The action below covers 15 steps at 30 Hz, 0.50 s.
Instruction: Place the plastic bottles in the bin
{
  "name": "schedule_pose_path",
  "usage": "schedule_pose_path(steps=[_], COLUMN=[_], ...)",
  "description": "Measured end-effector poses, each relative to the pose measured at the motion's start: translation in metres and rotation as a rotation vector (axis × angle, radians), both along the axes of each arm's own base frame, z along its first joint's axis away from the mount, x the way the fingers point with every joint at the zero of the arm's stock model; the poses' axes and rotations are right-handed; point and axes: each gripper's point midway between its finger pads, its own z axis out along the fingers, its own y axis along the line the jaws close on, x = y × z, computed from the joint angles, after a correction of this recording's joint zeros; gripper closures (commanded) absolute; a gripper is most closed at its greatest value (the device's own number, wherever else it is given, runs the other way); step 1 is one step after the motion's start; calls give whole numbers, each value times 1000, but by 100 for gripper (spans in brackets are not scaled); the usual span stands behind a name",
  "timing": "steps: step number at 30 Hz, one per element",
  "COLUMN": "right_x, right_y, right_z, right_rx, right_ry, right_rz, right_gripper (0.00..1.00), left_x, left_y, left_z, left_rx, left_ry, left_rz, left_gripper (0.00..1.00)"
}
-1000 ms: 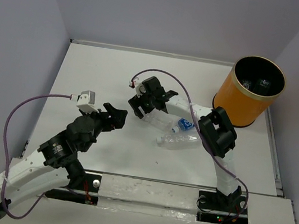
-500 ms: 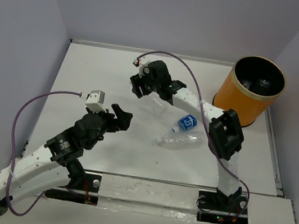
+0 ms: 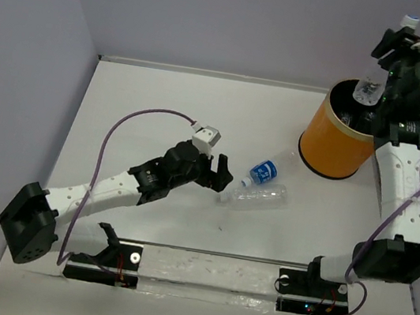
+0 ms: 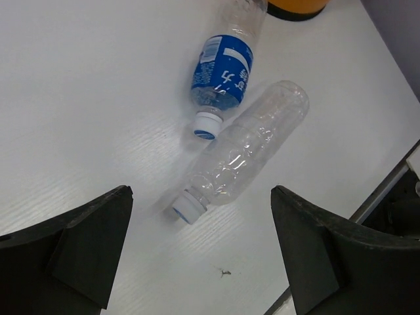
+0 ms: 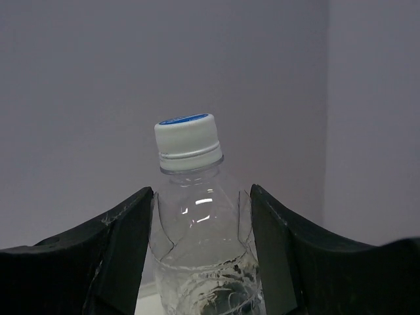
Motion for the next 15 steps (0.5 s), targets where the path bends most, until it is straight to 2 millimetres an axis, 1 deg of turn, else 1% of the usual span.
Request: schedule_pose_path(steps=[1,3,4,5,7,8,9,10,11,12,13,14,15], right_x=[-9,-21,-24,-23,-12,-1,7,17,24,28,31,32,31], right_y=[-21,-48,-59,-70,-86,-97,-104,-113,-119,-123,-127,-128,-128], right_z=[11,22,22,16,-2,-18,-32,-50,-67,-82,-93,-108,-113], right_rx=[16,48,62,77,97,109,119,132,144,159,162,177,187], right_ry=[-39,-97,-117,-123,-108,-81,-57,-22,11,42,64,94,103], right_rz=[-49,-115,-139,-164,-191,-209,-219,-232,-242,-249,-255,-259,-257], right_gripper=[58,57,57,57,56,43,35,22,4,1,0,0,0], left_x=[0,-1,-1,-1,-2,-2,-3,-3,-3,-3,-3,-4,-5], left_y=[-7,-23,-30,-38,-51,-60,-67,-75,-81,-87,-92,-95,-98], left_z=[-5,-15,-19,-23,-29,-33,-37,-41,-45,-50,-56,-61,-68], left_rx=[15,52,68,87,120,142,164,183,200,216,237,253,274], left_ry=[-3,-24,-32,-50,-78,-93,-108,-120,-130,-135,-142,-148,-152], left_rz=[-29,-97,-121,-155,-214,-248,-277,-307,-331,-352,-373,-387,-406], left_gripper=[4,3,1,1,1,1,1,1,1,1,1,1,1])
